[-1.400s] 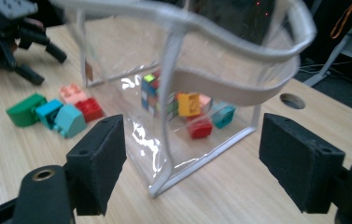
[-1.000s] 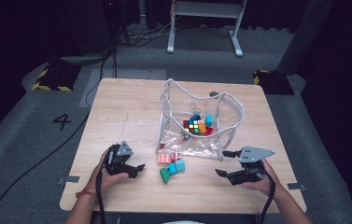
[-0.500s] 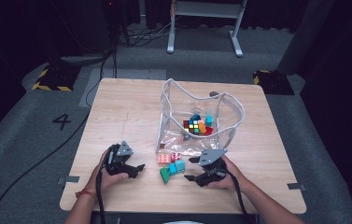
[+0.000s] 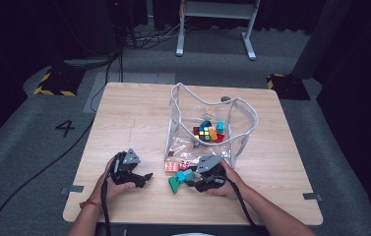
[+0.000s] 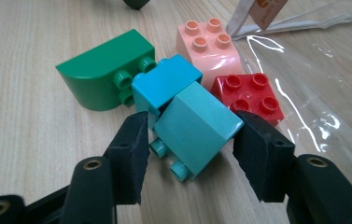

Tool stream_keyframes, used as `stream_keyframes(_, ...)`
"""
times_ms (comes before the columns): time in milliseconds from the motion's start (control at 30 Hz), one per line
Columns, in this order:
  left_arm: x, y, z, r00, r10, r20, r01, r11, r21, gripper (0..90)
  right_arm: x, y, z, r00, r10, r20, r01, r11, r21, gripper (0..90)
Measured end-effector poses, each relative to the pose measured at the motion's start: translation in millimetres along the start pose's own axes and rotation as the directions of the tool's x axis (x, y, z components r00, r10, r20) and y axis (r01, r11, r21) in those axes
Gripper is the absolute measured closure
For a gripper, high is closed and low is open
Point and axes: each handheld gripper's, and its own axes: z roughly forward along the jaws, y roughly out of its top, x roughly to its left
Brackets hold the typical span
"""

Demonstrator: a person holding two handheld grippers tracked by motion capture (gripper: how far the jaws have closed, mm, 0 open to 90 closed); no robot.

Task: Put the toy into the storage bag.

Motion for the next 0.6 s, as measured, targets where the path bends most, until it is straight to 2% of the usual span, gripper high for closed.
stream_keyframes(133,0.0,0.0,0.0,1.0,0.0,-0.001,0.0,1.0,0.0,13.4,-2.6,-1.4,-0.4,0.9998,0.016,-0.015,-0.016,1.0,-0.006,47.4)
stream_keyframes(200,0.0,0.0,0.0,1.0,0.0,0.0,0.0,1.0,0.0,13.4,-2.5,-1.2,0.5,0.9998,0.009,-0.016,-0.009,1.0,-0.005,47.0)
stream_keyframes(300,0.0,0.0,0.0,1.0,0.0,0.0,0.0,1.0,0.0,13.4,-0.5,-0.8,4.5,0.9998,0.004,-0.019,-0.003,1.0,0.03,40.2)
stream_keyframes(367,0.0,0.0,0.0,1.0,0.0,0.0,0.0,1.0,0.0,13.4,-3.9,-1.9,5.6,0.9996,-0.006,-0.027,0.007,1.0,0.023,40.4)
stream_keyframes(467,0.0,0.0,0.0,1.0,0.0,0.0,0.0,1.0,0.0,13.4,-3.8,-1.3,5.6,0.9994,0.022,-0.028,-0.021,1.0,0.016,47.7)
stream_keyframes(567,0.0,0.0,0.0,1.0,0.0,0.0,0.0,1.0,0.0,13.4,-6.7,-2.4,4.7,0.9994,-0.023,-0.025,0.024,0.999,0.021,48.2)
stream_keyframes(600,0.0,0.0,0.0,1.0,0.0,0.0,0.0,1.0,0.0,13.4,-5.9,-3.0,4.5,0.9996,-0.014,-0.025,0.014,1.0,0.016,48.2)
